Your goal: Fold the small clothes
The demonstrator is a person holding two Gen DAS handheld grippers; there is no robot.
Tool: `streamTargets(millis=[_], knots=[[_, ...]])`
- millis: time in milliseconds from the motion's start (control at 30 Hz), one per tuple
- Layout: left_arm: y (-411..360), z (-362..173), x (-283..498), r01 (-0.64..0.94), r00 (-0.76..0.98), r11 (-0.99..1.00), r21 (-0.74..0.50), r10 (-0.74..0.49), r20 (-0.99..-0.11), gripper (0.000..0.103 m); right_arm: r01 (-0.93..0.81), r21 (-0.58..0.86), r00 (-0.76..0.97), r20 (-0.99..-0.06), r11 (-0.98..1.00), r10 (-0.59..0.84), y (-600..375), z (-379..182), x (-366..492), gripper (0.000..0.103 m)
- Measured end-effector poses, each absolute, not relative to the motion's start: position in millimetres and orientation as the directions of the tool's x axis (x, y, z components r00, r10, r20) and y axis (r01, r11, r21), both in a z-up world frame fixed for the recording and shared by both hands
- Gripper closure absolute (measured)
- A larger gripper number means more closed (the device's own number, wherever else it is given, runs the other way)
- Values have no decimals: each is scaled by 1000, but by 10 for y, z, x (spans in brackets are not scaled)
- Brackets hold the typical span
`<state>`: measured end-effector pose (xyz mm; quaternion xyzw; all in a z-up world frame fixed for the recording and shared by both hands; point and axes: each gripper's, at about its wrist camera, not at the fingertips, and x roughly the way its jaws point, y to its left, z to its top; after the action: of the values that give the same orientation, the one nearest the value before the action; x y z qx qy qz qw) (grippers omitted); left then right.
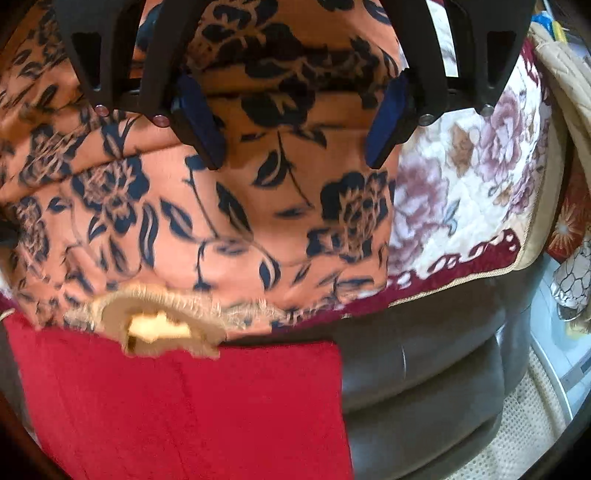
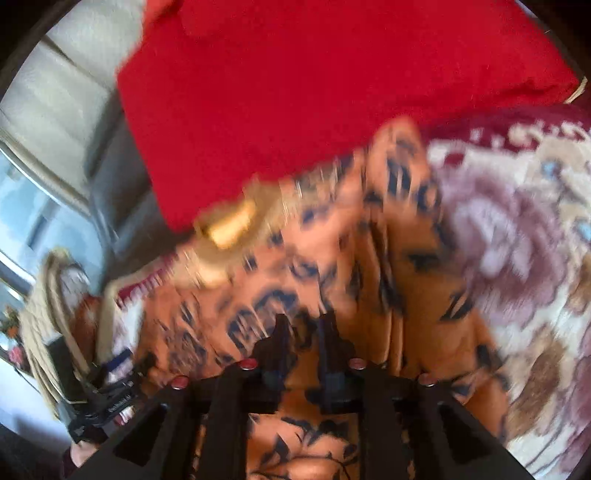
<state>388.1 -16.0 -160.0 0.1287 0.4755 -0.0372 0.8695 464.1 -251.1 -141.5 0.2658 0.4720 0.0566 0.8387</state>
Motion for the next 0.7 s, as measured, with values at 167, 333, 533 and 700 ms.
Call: streamTargets(millis=[167,333,533,700], knots=[[-105,-1592,3830,135,549,976,169,68,-833,20,126,506,569,-741,853,355,-2464,-1324,4518,80],[-58,-1629,3795,94,561,983,157,78,-824,15,64,483,564,-740,873,367,-2356,-1272,4371,80],[-37,-1646,3780,81,572,986,148,76,-817,11,79,470,525,-770,879,364,-2339,-1333,4427,79],[34,-1672,3786,51,578,992,117,66,-814,5,42,502,541,-738,864,403,-2285,-1245,4449,79]])
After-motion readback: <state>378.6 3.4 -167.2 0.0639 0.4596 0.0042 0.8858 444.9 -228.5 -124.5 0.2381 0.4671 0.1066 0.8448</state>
